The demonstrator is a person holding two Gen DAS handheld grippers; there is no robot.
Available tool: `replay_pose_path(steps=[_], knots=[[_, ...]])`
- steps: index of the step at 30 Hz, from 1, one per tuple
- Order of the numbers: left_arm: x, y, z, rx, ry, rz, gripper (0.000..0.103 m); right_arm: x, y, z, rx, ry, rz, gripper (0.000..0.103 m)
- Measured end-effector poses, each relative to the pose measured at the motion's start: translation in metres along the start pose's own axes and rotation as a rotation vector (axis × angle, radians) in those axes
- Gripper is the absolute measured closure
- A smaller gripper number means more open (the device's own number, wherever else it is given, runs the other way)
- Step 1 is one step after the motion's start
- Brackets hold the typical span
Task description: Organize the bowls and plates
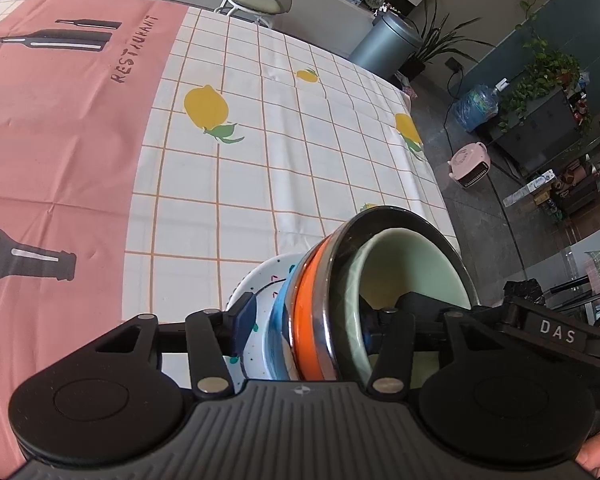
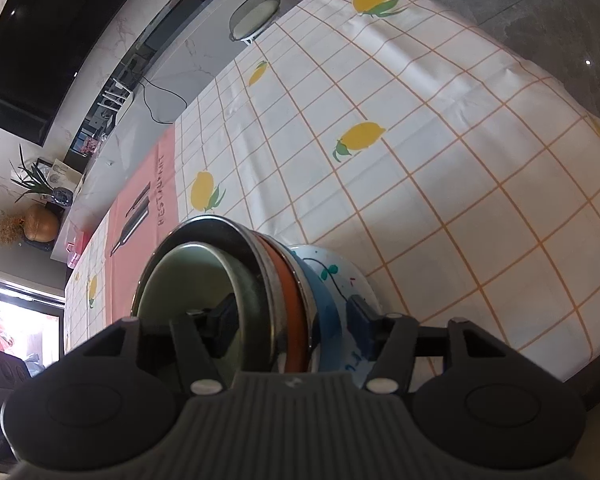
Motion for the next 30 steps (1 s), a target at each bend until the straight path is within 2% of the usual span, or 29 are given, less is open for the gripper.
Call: replay_pose_path(steps=[1,6,11,15,17,20,22,24,26,28,30], knots=[[-0.002,-0.001,0.000,0.000,0.004,-0.006,0.036,-0.001,0.000,0.000,-0.004,0.005,0.008,0.034],[-0.019,-0.004,-0.003,-0.014,0.037,0.020,0.030,-0.007,0.002,0.000,0.001,0.022,0.021,0.029],[-0.054,0.006,-0.006,0.068,0.159,-0.042,0.029,-0.026,-0.009,0.002,-0.033,0.066,0.023,0.028],[-0.089,0.015,0.001,0.178,0.302,-0.158,0.028,-0.057,-0.032,0.007,-0.123,0.196,0.060,0.027],[-0.105,0.021,0.007,0.239,0.359,-0.215,0.028,-0.076,-0.049,0.013,-0.195,0.271,0.081,0.022],[-0.130,0.028,0.015,0.310,0.427,-0.301,0.028,-0.100,-0.075,0.025,-0.302,0.364,0.103,0.021],[-0.147,0.030,0.019,0.312,0.466,-0.328,0.028,-0.117,-0.092,0.036,-0.370,0.435,0.131,0.019],[-0.166,0.030,0.023,0.312,0.503,-0.345,0.026,-0.134,-0.108,0.049,-0.430,0.517,0.176,0.011],[-0.181,0.031,0.028,0.316,0.536,-0.363,0.025,-0.146,-0.119,0.062,-0.477,0.580,0.204,0.009],[-0.200,0.032,0.036,0.318,0.587,-0.387,0.024,-0.155,-0.125,0.075,-0.495,0.607,0.219,0.002],[-0.219,0.034,0.045,0.318,0.656,-0.406,0.021,-0.162,-0.128,0.088,-0.496,0.624,0.209,0.003]])
Point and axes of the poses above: each gripper's, at about its wrist camera, not at the fingertips, and x roughly the way its jaws point, y to its right, z to its underside, the point moved 6 cm from there along x, roughly the way its jaws point, and after that the axes turned 9 degrees about -y, right-handed, at the moved point
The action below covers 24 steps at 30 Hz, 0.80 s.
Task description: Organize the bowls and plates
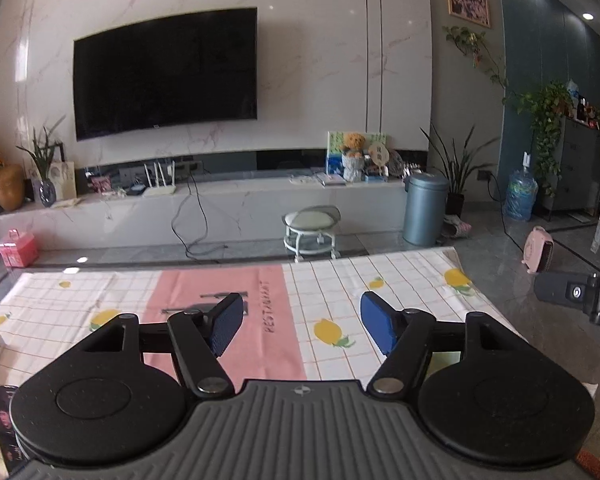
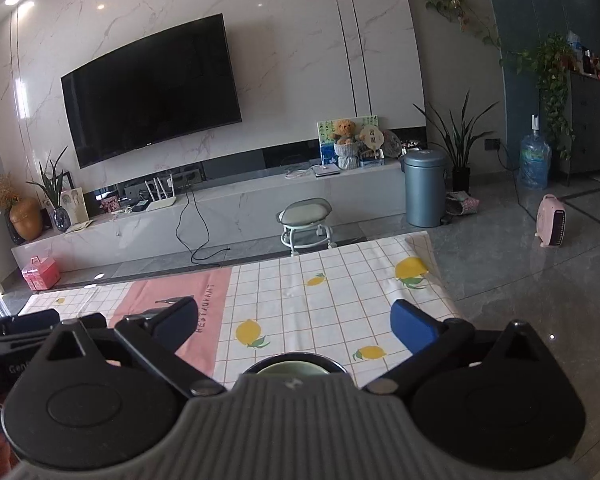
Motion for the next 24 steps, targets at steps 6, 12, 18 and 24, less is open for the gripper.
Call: replay_pose_path(steps=[6,12,18,24], knots=[[-0.041,-0.006,0.002,0.000,0.082,-0.017,0.015,-0.031,-0.009,0.017,0.042,0.007,-0.016,0.003],[-0.053,-0.008,0.015,-0.017,0.061,-0.011,0.015,-0.064,-0.031,0.038,-0.012,0.053,-0.034,0.003],[-0.059,-0.012,0.030,-0.015,0.060,-0.032,0.014,-0.087,-0.042,0.060,-0.045,0.090,-0.046,0.003],[-0.062,-0.011,0.065,0.027,0.006,-0.060,0.014,-0.095,-0.045,0.090,-0.009,0.094,-0.047,0.003]])
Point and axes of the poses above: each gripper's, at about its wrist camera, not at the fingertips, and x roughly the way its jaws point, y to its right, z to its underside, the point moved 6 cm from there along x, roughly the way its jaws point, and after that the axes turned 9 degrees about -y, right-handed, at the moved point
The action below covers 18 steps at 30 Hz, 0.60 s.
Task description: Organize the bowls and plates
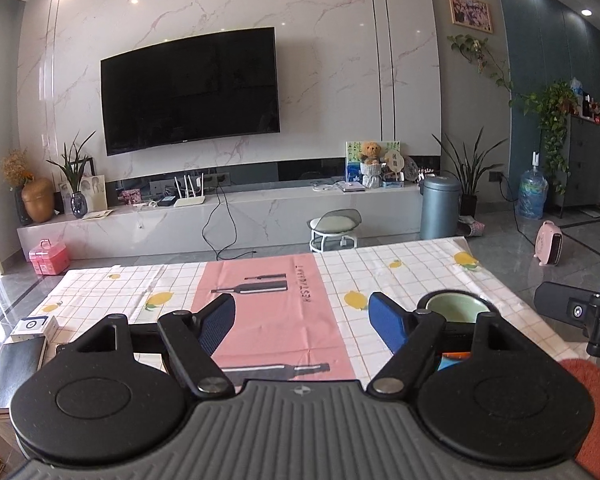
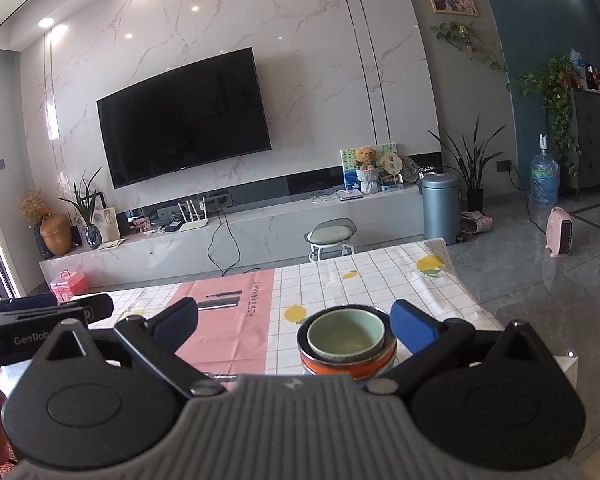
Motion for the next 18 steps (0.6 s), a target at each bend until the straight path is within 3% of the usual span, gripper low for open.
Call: replay_pose_path(steps=[6,11,18], knots=[[0.008,0.000,0.042,0.012,-0.097,-0.018,0.014,0.002,-0.010,0.042,-0.047,-0.074,0.068,0.003],[0.012,-0.002,0.074,0.023,-0.150,-0.088,0.014,0.002,-0.019,0.071,-0.084,-0.096,0.126,0.003],[0.008,-0.009,0.085,0.006,-0.158,-0.095,0.014,0.004,-0.021,0.093,-0.074,-0.143,0.136,0.003]])
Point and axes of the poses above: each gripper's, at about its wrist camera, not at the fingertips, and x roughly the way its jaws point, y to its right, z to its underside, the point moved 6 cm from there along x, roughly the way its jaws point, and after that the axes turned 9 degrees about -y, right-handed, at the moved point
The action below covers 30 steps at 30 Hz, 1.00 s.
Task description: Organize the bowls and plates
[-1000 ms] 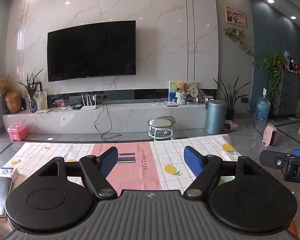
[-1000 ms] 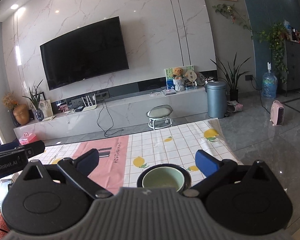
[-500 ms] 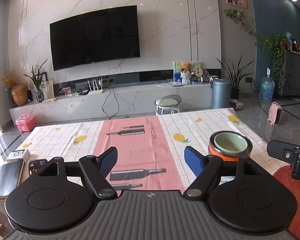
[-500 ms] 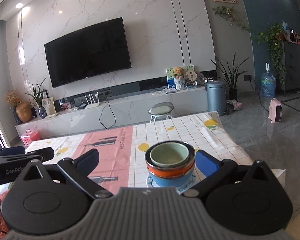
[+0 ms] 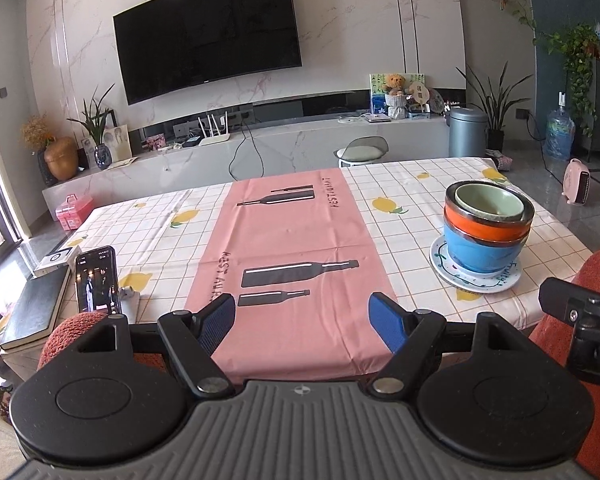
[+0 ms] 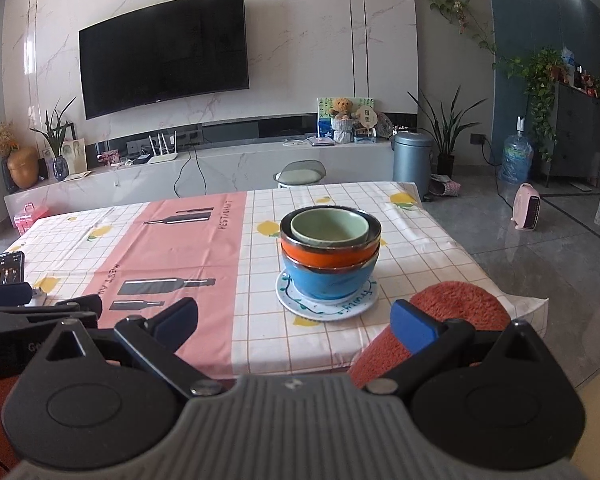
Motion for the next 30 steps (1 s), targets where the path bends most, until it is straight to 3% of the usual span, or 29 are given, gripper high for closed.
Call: replay_pose_path(steps=[30], knots=[[-0.0049,0.0001,-0.0025,-0.028,0.000,0.027,0.014,-0.0082,-0.0007,0.0005,-0.003,0.021,0.003,0.003]])
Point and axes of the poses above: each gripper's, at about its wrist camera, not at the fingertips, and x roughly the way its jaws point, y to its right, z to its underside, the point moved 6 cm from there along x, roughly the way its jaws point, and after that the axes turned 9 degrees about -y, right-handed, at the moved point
